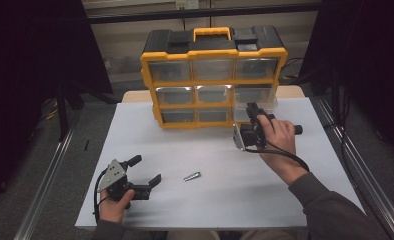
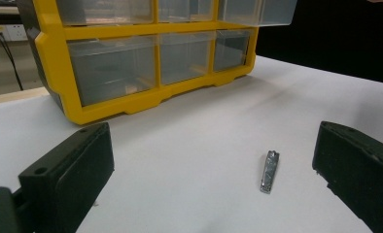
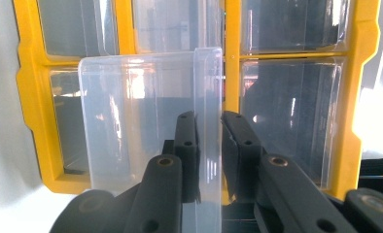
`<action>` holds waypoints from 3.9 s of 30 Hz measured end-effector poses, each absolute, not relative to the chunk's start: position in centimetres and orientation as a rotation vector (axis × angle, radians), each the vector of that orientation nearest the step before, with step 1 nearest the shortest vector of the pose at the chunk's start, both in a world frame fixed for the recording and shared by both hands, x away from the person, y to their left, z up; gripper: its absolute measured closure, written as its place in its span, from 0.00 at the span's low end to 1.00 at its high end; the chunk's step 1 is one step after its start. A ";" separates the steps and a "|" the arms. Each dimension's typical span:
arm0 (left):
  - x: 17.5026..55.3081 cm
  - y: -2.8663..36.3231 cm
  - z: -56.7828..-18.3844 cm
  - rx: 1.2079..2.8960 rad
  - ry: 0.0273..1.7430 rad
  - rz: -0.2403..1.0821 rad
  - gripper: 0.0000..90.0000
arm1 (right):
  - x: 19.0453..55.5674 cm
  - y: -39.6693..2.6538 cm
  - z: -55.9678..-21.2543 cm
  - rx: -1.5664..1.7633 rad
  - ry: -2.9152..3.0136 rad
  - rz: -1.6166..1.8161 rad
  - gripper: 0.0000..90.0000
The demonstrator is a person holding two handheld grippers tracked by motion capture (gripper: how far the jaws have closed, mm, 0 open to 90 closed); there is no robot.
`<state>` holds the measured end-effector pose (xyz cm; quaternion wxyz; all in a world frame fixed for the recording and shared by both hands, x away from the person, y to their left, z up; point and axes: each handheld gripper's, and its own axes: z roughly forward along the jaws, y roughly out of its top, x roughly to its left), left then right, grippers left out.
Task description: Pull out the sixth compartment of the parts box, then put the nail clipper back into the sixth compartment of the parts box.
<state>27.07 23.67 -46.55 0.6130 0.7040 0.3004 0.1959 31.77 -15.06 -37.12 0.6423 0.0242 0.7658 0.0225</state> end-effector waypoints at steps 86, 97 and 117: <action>26.8 24.5 -46.5 1.694 0.660 0.477 0.02 | 28.1 -13.9 -44.4 1.143 1.806 1.367 0.07; 26.8 24.5 -46.6 1.691 0.662 0.473 0.02 | 28.2 -12.2 -45.2 1.067 1.900 1.412 0.06; 26.8 24.6 -46.5 1.703 0.653 0.475 0.02 | 28.9 -10.3 -46.2 1.013 2.108 1.464 0.05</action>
